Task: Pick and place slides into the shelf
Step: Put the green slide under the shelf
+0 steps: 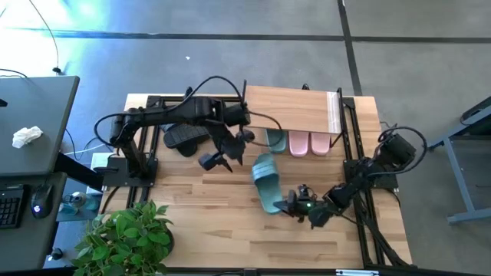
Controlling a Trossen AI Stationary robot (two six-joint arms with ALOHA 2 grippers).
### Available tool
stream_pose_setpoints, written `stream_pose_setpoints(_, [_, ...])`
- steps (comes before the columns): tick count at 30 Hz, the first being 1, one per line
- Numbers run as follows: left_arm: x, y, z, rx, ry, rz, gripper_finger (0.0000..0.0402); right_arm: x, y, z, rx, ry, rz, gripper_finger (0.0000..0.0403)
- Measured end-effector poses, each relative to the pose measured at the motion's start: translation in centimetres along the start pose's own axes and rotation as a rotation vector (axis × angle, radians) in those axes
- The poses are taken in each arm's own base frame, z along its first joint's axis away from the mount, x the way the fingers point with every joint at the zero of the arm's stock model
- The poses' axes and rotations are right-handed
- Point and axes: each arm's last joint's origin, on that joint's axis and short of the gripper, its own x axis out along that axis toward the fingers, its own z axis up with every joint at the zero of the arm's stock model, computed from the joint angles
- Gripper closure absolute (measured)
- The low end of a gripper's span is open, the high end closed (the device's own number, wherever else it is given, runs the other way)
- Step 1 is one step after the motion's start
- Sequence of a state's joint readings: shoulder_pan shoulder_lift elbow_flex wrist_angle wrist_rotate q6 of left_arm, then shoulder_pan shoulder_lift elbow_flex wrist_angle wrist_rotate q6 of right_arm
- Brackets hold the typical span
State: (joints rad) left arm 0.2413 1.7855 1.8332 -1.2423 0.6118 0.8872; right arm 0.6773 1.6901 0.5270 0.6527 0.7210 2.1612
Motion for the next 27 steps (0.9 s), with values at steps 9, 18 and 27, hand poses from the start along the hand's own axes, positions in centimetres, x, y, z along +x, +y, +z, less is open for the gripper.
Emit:
stream_pose_setpoints(9, [1.2, -1.4, 1.2, 0.106, 0.013, -0.049, 0.0252, 2.4, 2.2, 2.6, 0.025, -0.061, 0.056, 0.0367])
stream_pose_setpoints(18, [1.3, -1.4, 1.3, 0.149, 0.012, -0.050, 0.0250, 4.6, 4.3, 6.2, 0.021, -0.094, 0.069, 0.0367])
stream_pose_setpoints(27, [1.3, -1.4, 1.3, 0.175, 0.011, -0.050, 0.0250, 6.0, 5.6, 9.4, 0.028, -0.112, 0.053, 0.0367])
